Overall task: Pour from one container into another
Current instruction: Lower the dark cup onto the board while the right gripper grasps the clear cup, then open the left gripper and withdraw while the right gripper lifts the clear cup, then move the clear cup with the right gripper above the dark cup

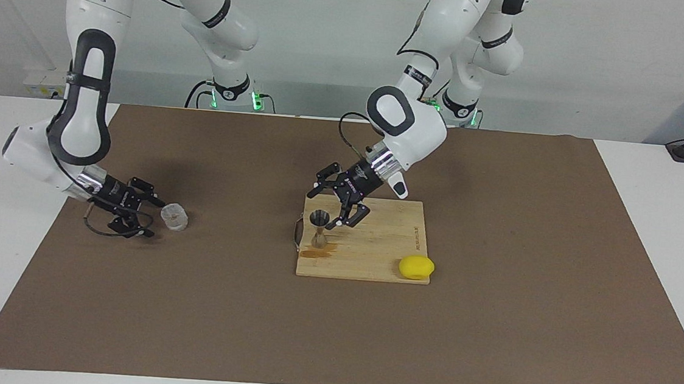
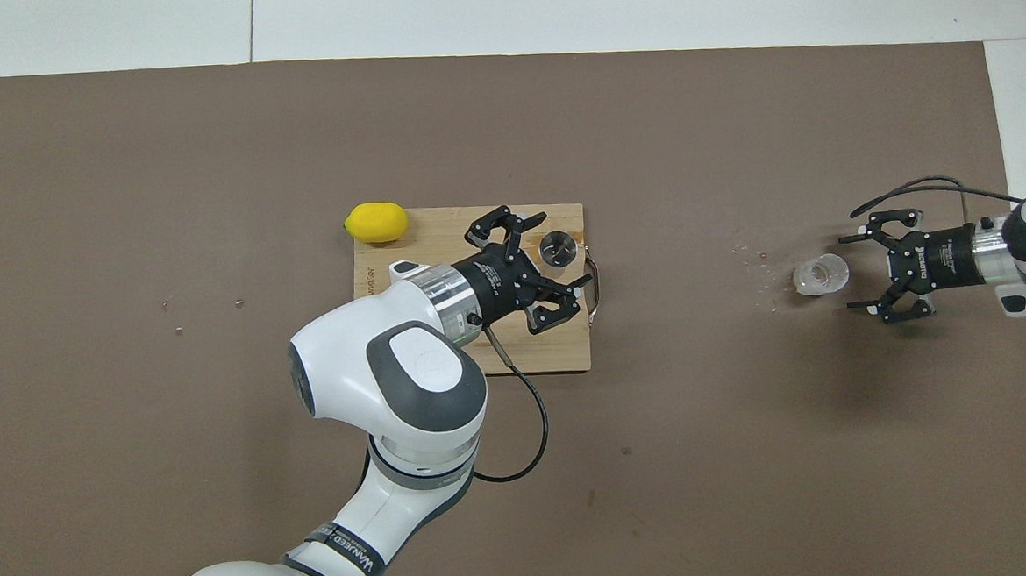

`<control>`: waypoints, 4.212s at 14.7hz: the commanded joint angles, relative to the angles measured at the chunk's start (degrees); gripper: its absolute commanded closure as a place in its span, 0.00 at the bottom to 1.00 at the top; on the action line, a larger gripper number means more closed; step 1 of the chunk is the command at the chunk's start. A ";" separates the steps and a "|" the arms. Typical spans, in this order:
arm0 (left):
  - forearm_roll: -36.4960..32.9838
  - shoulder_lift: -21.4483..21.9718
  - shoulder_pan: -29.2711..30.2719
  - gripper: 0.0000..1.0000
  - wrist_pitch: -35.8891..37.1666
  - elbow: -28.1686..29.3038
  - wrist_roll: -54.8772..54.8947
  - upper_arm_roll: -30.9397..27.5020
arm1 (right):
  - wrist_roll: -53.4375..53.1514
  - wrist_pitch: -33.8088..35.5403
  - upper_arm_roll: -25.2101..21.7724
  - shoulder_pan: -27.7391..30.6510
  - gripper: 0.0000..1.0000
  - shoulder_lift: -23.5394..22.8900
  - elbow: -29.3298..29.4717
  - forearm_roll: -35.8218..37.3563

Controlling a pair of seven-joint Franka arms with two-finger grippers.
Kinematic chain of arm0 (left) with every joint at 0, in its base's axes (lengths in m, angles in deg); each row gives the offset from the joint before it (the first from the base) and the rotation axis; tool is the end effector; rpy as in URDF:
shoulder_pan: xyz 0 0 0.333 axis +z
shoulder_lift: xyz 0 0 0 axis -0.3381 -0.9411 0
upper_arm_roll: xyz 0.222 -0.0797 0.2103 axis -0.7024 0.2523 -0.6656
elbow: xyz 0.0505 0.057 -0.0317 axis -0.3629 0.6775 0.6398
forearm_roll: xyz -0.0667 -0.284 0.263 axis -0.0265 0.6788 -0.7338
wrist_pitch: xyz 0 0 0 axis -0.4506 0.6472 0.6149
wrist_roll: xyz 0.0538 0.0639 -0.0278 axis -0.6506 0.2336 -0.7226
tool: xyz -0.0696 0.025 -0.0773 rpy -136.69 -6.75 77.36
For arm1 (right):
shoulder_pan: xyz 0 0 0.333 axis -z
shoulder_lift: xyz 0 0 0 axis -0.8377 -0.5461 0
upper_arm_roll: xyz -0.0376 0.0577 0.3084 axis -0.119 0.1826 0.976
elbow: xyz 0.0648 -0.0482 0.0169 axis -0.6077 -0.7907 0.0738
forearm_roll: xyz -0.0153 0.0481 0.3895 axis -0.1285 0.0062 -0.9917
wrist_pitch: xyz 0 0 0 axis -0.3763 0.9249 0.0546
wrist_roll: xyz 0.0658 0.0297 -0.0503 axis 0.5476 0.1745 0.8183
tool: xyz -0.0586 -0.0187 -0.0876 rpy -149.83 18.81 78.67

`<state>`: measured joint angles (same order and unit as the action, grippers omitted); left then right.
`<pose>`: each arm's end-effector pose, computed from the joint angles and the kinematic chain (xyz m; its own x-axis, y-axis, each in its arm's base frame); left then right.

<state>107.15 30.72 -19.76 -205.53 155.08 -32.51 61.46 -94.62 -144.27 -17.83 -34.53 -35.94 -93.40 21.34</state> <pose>0.5047 -0.3893 0.3710 -0.2704 0.4075 -0.8722 0.8851 0.4616 -0.0587 0.5654 -0.1726 0.2591 0.0460 -0.7995 -0.5990 -0.9984 -0.0176 -0.0532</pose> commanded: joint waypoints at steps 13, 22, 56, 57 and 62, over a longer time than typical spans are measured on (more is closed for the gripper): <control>-20.31 7.88 16.56 0.00 26.12 2.34 0.06 -0.96 | 0.77 1.58 0.41 -1.89 0.06 0.32 -1.43 -2.91; -61.78 6.57 26.42 0.00 47.93 -13.47 1.02 -0.96 | -0.89 3.52 0.41 -1.89 1.00 0.76 -0.82 -3.52; -101.46 20.01 39.96 0.00 71.60 -16.83 69.58 3.88 | -55.30 -1.41 1.20 -36.16 1.00 0.23 20.80 24.77; -101.46 20.10 39.96 0.00 71.60 -16.74 69.58 3.88 | -55.39 -1.32 1.20 -37.12 1.00 0.23 20.98 26.00; -101.46 21.68 39.96 0.00 72.92 -16.13 69.75 3.88 | -56.80 -0.26 1.11 -40.03 1.00 0.23 21.24 32.07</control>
<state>6.63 50.31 19.30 -132.76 136.77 36.76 64.55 -149.79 -145.67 -16.60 -73.89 -34.61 -74.18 51.23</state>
